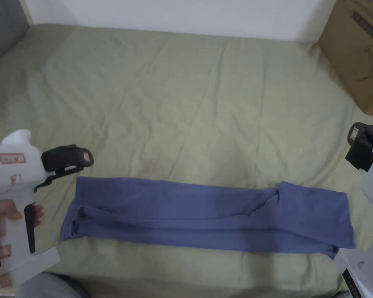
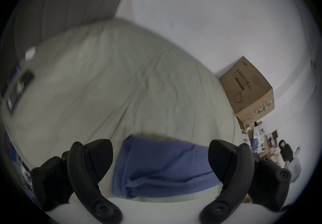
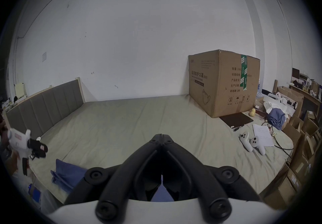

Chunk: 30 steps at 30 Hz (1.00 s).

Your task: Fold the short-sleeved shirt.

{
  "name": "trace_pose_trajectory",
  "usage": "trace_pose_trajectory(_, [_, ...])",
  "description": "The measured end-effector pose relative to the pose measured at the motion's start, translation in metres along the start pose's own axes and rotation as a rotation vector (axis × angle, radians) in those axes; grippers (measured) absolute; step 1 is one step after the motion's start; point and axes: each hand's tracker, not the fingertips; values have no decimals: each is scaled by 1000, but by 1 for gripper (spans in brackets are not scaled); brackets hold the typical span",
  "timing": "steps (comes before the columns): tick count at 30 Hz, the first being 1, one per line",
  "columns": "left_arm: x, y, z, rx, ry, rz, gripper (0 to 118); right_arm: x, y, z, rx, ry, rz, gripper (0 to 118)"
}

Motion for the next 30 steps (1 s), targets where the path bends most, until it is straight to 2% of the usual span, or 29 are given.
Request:
trace_pose_trajectory(8, [-54,-43,-39,-161,-69,209,109,-4,-11,-3,-66,-35,9,0])
trace_pose_trajectory(10, [-52,-49,-39,-134,-93,208,107,-4,-12,-4,-75,-40,11,0])
trace_pose_trajectory(11, [-50,-49,-38,-116,-112,199,102,-4,-12,-4,-80,-42,11,0])
trace_pose_trajectory(13, [-51,-50,-40,-124,-164,237,60,-3,-13,-4,-84,-45,9,0])
trace_pose_trajectory(15, [-49,-50,-49,-155,-126,262,18,-3,-13,-4,-86,-44,8,0])
trace_pose_trajectory(17, [-40,-54,-53,-158,10,189,13,-3,-13,-4,-89,-46,13,0])
trace_pose_trajectory(18, [-34,-55,-51,-130,-23,179,11,-2,-13,-4,-89,-45,16,0])
trace_pose_trajectory(21, [-10,-52,-42,-95,38,145,10,-1,-14,-1,-88,-40,15,0])
trace_pose_trajectory(24, [31,-44,-22,-40,119,-77,10,3,-13,1,-86,-37,13,0])
trace_pose_trajectory(26, [71,-41,-2,7,117,-204,10,7,-12,3,-77,-33,8,0])
trace_pose_trajectory(30, [142,-36,24,15,26,-297,10,8,-12,9,-55,-35,11,0])
